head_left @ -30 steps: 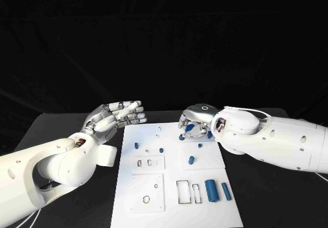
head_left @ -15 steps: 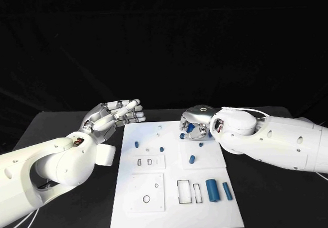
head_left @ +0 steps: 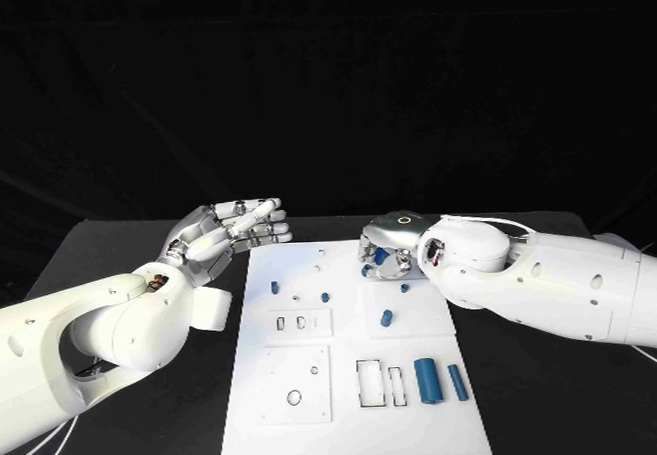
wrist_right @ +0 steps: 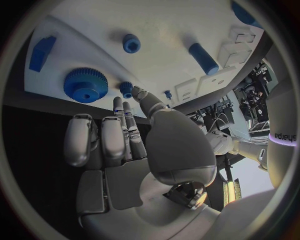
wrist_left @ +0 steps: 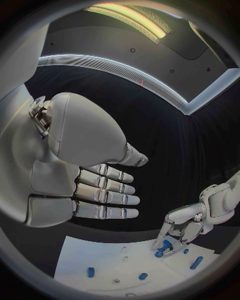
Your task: Assemble the parts on the task board
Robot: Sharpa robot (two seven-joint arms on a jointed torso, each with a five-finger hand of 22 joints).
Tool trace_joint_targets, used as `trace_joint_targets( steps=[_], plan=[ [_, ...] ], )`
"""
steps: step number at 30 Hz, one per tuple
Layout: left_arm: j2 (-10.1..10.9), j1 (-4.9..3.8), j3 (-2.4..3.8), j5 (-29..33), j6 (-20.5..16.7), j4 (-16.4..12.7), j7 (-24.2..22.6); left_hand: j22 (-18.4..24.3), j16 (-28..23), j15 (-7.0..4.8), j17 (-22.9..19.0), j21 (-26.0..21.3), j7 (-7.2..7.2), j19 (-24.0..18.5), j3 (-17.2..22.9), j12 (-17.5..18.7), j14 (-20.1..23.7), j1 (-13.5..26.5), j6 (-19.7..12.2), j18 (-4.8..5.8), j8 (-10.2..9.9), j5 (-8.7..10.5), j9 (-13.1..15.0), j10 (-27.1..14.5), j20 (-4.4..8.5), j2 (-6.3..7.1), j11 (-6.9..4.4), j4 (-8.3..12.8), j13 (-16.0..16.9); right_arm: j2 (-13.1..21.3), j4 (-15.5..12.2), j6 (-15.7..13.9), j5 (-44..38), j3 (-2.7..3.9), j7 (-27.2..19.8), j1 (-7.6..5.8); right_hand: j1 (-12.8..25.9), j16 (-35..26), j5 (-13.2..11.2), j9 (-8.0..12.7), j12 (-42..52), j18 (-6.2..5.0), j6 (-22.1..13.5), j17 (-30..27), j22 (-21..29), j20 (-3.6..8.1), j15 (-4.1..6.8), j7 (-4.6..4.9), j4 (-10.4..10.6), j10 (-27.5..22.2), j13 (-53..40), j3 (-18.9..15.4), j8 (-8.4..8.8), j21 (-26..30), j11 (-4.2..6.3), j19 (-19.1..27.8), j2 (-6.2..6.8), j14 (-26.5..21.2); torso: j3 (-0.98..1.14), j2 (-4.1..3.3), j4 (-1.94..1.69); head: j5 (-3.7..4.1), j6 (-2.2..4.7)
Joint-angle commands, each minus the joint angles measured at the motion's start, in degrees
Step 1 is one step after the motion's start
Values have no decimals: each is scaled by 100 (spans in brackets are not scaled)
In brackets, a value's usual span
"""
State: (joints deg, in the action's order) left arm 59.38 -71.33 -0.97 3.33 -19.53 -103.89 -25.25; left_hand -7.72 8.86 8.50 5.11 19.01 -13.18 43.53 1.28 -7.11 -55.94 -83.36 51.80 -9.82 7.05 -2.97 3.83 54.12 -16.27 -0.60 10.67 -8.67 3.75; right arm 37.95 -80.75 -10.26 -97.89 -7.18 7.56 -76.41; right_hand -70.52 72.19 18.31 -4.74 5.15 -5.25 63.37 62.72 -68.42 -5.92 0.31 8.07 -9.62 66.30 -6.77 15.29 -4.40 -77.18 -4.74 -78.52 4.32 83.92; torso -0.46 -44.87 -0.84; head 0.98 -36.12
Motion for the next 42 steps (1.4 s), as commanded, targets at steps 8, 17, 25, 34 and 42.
trace_joint_targets(
  steps=[8,17,25,34,42],
  plan=[
    [-1,-17,5,-10,79,-20,-30,12,-29,41,-7,-27,-20,43,-33,19,18,51,19,-62,-36,-7,-8,18,-8,-31,25,7,-8,-46,40,125,-91,-3,36,11,-49,68,54,-17,58,106,81,47,-69,5,-8,-14,52,76,-8,104,-16,-68,26,-49,-13,210,1,-44,-10,7,14],
    [15,-25,5,-9,74,-25,-19,15,-38,43,-9,-29,-24,43,-37,28,18,53,16,-62,-45,-7,-9,14,-8,-35,28,7,-8,-76,92,218,-90,-4,60,18,-149,186,-55,-51,123,131,190,160,-256,29,24,-53,93,182,-11,345,-56,-184,69,-102,-91,209,-1,-64,-8,0,7],
    [29,-41,5,-9,74,-38,-9,17,-46,45,-10,-31,-26,43,-40,36,18,54,14,-62,-52,-6,-9,10,-8,-40,30,8,-8,-95,110,291,-94,-6,83,21,-185,233,-83,-62,133,142,207,205,-325,37,29,-55,91,206,-5,444,-58,-227,77,-124,-83,213,4,-81,-18,3,-15],
    [40,-50,5,-8,77,-41,6,17,-46,45,-10,-31,-26,43,-40,36,18,54,14,-62,-52,-6,-9,10,-8,-40,30,8,-8,-89,103,233,-191,-8,154,25,-281,273,-107,-90,153,159,270,236,-435,48,45,-68,56,252,-2,608,-85,-293,93,-163,-88,210,4,-88,-19,0,-19],
    [40,-52,5,-23,77,-37,13,21,-55,48,-12,-33,-28,43,-42,46,18,52,10,-61,-61,-6,-9,5,-8,-46,33,11,-8,-92,91,178,-224,-8,214,29,-493,337,-191,-145,197,184,374,296,-593,69,64,-68,-84,363,-8,886,-135,-389,113,-220,-94,211,2,-97,-22,21,-16]
  ],
)
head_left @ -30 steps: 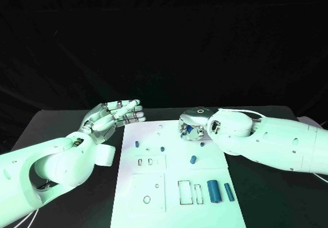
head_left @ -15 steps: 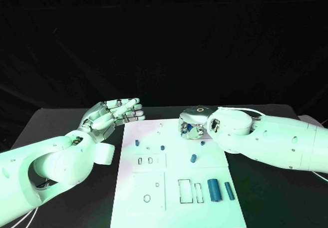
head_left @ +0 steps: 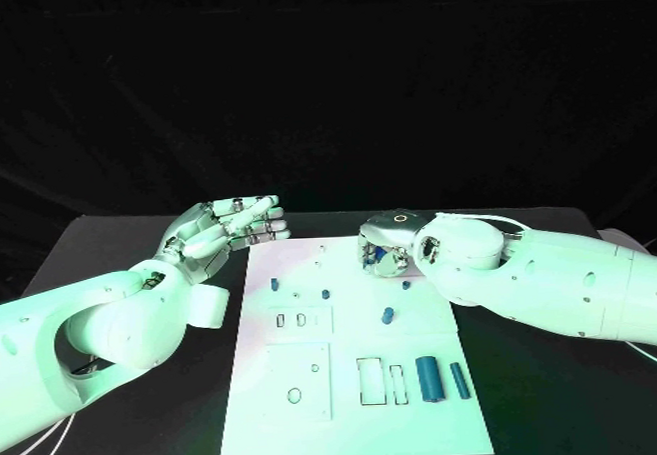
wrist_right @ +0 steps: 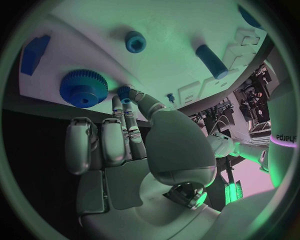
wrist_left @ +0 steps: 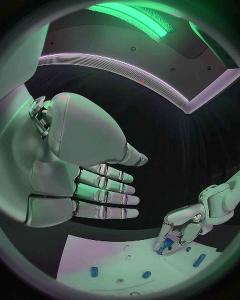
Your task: Assemble the parts on the task board
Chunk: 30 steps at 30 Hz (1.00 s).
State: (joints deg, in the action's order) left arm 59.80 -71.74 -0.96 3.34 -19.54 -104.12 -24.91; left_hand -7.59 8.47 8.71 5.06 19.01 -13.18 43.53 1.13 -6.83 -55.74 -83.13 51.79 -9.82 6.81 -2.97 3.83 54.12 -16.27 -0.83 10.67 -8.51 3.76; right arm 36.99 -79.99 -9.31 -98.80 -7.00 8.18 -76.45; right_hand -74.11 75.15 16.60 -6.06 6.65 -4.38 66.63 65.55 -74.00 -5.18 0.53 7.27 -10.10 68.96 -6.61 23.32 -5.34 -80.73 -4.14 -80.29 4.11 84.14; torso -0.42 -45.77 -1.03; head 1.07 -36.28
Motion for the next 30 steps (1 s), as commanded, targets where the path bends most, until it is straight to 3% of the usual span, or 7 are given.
trace_joint_targets(
  steps=[1,15,30],
  plan=[
    [-2,-11,5,-26,74,-13,-20,9,-17,27,-7,-33,-28,43,-26,19,-3,28,10,-62,-38,-7,-10,5,-8,-24,33,-4,-9,3,9,51,-144,-26,162,33,-151,47,-25,-19,51,99,56,17,-51,-3,43,13,-51,111,-26,108,-44,-45,55,-48,-72,189,-3,-5,-4,12,-1],
    [-1,-13,5,-9,66,14,-19,15,-32,30,-9,-38,-28,41,-25,33,-4,17,9,-61,-50,-8,-9,0,-9,-36,35,6,-9,91,-298,-874,-283,-13,340,30,-140,103,-32,-55,28,129,75,72,-213,-2,36,27,-88,134,-28,245,-44,-143,45,-118,-2,195,-11,-9,-5,1,89],
    [-3,-19,5,3,67,16,-28,23,-50,32,-11,-45,-26,37,-44,49,-6,38,9,-60,-65,-6,-8,-2,-10,-37,36,-1,-8,-200,-244,-1353,-438,2,541,-4,-89,134,-37,-66,19,147,74,108,-301,-8,31,27,-68,139,-27,265,-40,-193,43,-163,36,200,-5,-36,-14,-22,140]
  ],
)
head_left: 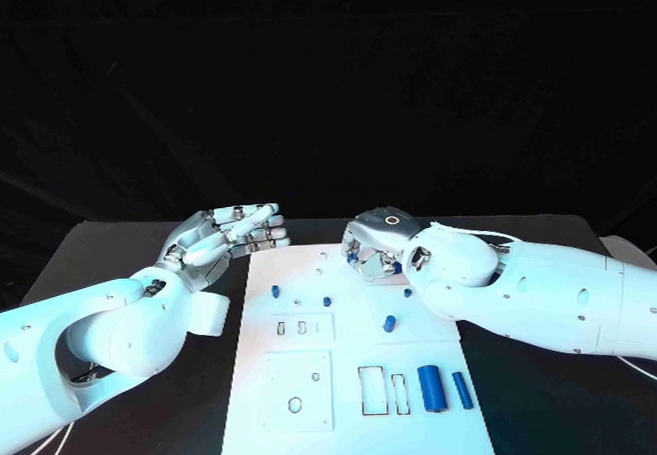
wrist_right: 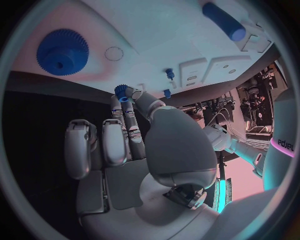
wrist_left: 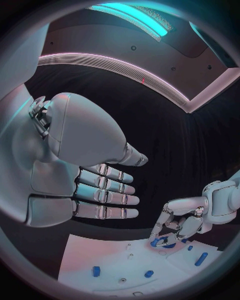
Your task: Assemble the parts on the task board
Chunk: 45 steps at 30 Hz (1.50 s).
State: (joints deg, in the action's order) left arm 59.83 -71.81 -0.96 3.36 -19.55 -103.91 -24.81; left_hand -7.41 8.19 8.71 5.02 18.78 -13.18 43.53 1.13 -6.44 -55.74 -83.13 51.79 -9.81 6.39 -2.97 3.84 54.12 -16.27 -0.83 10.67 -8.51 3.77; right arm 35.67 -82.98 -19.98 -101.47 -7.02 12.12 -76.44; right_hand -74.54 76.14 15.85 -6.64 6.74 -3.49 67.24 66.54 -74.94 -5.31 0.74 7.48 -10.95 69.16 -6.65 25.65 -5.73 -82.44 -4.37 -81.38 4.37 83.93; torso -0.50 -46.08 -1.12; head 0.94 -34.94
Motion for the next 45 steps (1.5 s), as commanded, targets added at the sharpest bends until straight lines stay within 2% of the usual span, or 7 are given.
trace_joint_targets(
  steps=[1,12,18,22,27,40,45],
  plan=[
    [-8,-12,5,1,69,-5,-38,6,-24,32,-7,-23,-26,37,-46,12,-6,40,10,-61,-24,-6,-9,-2,-10,-37,36,-1,-8,-102,80,-302,-177,5,150,-5,-47,34,39,-9,10,58,13,9,-208,5,11,6,18,120,-23,33,-1,-23,65,-55,10,222,2,-7,-6,-15,4],
    [-19,-15,5,1,70,-3,-38,6,-25,32,-7,-23,-26,37,-47,12,-6,41,10,-61,-25,-6,-9,-2,-10,-37,36,-1,-8,-443,401,-448,-195,5,125,-6,-29,50,39,-15,7,62,17,31,-229,3,10,5,33,124,-23,45,-2,-34,66,-64,9,225,2,-29,-29,-41,3],
    [-21,-19,5,1,70,-6,-37,8,-30,33,-8,-24,-25,36,-49,16,-6,42,10,-61,-28,-6,-8,-3,-11,-38,36,-1,-8,-613,555,-539,-198,5,108,1,-29,50,39,-15,7,62,17,31,-229,3,10,5,33,124,-23,45,-2,-34,66,-64,9,225,13,-50,-45,-51,18],
    [-20,-25,5,1,68,-11,-38,8,-30,33,-8,-24,-25,36,-49,16,-6,42,10,-61,-28,-6,-8,-3,-11,-38,36,-1,-8,-690,640,-571,-198,5,87,6,-22,54,45,-18,4,64,18,34,-242,2,10,5,41,124,-23,56,-1,-42,66,-71,6,226,6,-61,-58,-44,30],
    [-20,-37,7,1,67,-20,-38,9,-34,33,-9,-26,-24,36,-51,19,-5,42,10,-61,-31,-6,-8,-3,-11,-40,36,0,-8,-756,704,-574,-196,5,58,14,-22,54,45,-18,4,64,18,34,-242,2,10,5,41,124,-23,56,-1,-42,66,-71,6,226,13,-64,-53,-68,26],
    [-15,-89,8,1,54,-38,-33,12,-41,34,-10,-28,-23,35,-53,25,-3,38,9,-60,-36,-7,-8,-6,-11,-40,36,5,-8,-839,813,-550,-193,3,-1,32,-12,58,49,-21,1,64,17,36,-245,2,10,6,50,124,-23,65,0,-43,66,-71,6,226,11,-75,-59,-95,-1],
    [-14,-108,8,1,49,-44,-32,12,-41,34,-10,-28,-23,35,-53,25,-3,38,9,-60,-36,-7,-8,-6,-11,-40,36,5,-8,-860,837,-508,-188,0,-23,36,-2,60,49,-23,-1,65,17,37,-250,1,9,6,56,124,-23,66,1,-46,65,-73,10,226,12,-80,-49,-108,-11]
  ],
)
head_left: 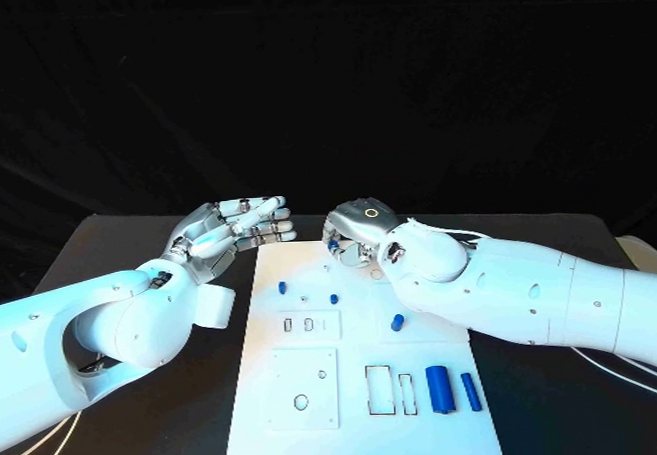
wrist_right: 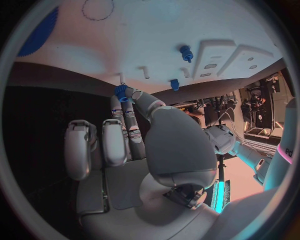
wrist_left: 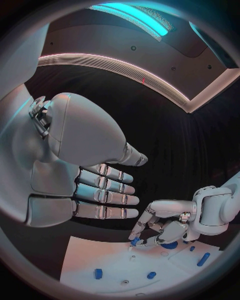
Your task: Assemble the parts on the task board
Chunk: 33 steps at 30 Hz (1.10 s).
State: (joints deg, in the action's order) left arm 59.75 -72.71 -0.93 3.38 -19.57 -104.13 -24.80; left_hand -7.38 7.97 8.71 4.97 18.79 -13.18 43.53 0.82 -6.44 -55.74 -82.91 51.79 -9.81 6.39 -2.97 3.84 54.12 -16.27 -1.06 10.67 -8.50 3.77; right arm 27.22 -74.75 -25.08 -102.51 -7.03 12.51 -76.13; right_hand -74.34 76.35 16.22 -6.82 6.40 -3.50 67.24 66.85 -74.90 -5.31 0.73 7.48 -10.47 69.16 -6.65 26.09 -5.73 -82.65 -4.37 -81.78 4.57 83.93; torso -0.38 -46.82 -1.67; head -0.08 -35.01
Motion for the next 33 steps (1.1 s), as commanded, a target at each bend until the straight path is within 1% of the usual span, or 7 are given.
trace_joint_targets(
  steps=[1,5,11,15,20,29,33],
  plan=[
    [-6,-22,5,0,50,-23,-33,8,-19,35,-5,-28,-23,35,-22,25,-3,15,9,-60,-36,-7,-8,-6,-11,-17,37,4,-8,-19,19,13,-82,0,-69,7,-18,37,11,-6,32,66,16,2,-255,1,10,7,11,124,-23,22,1,-26,65,-33,-6,225,1,-9,6,-9,-6],
    [-3,-37,5,0,48,-30,-32,8,-19,35,-5,-28,-23,35,-22,25,-3,15,9,-60,-36,-7,-8,-6,-11,-17,37,4,-8,-36,50,63,-22,-2,-104,16,-13,37,11,-7,31,65,16,0,-249,0,9,6,14,124,-23,23,1,-23,65,-29,-4,225,3,-5,12,-20,-29],
    [4,-56,5,0,42,-37,-34,8,-19,35,-5,-28,-23,35,-22,25,-3,15,9,-60,-36,-7,-8,-6,-11,-17,37,4,-8,-56,98,100,16,-3,-126,21,-6,32,10,-8,28,62,12,-10,-239,0,9,7,19,122,-22,25,4,-17,64,-22,-2,222,0,-9,1,-18,-55],
    [7,-67,5,0,38,-39,-33,10,-26,36,-6,-30,-24,34,-24,31,-1,12,8,-60,-41,-7,-8,-8,-11,-18,37,8,-8,-72,115,131,22,-3,-131,23,-6,32,10,-8,28,62,12,-10,-239,0,9,7,19,122,-22,25,4,-17,64,-22,-2,222,6,-14,0,-24,-60],
    [10,-79,5,0,36,-43,-33,11,-30,36,-7,-31,-24,34,-25,33,0,11,7,-60,-43,-7,-8,-9,-11,-19,38,10,-8,-91,144,153,26,-4,-139,30,1,26,9,-10,26,60,10,-23,-229,-1,8,7,24,120,-22,27,5,-11,63,-14,2,220,3,-15,9,-35,-62],
    [9,-90,5,0,33,-42,-33,11,-30,36,-7,-31,-24,34,-25,33,0,11,7,-60,-43,-7,-8,-9,-11,-19,38,10,-8,-167,229,191,28,-7,-143,41,28,21,1,-14,12,55,-4,-36,-210,-4,5,7,43,106,-18,31,14,1,60,3,18,215,3,-19,1,-28,-64],
    [10,-92,5,0,31,-42,-31,11,-30,36,-7,-31,-24,34,-25,33,0,11,7,-60,-43,-7,-8,-9,-11,-19,38,10,-8,-194,272,198,29,-8,-141,44,42,18,-9,-16,-4,51,-20,-45,-196,-7,1,10,54,84,-13,38,24,10,55,15,29,210,4,-19,5,-33,-64]
  ],
)
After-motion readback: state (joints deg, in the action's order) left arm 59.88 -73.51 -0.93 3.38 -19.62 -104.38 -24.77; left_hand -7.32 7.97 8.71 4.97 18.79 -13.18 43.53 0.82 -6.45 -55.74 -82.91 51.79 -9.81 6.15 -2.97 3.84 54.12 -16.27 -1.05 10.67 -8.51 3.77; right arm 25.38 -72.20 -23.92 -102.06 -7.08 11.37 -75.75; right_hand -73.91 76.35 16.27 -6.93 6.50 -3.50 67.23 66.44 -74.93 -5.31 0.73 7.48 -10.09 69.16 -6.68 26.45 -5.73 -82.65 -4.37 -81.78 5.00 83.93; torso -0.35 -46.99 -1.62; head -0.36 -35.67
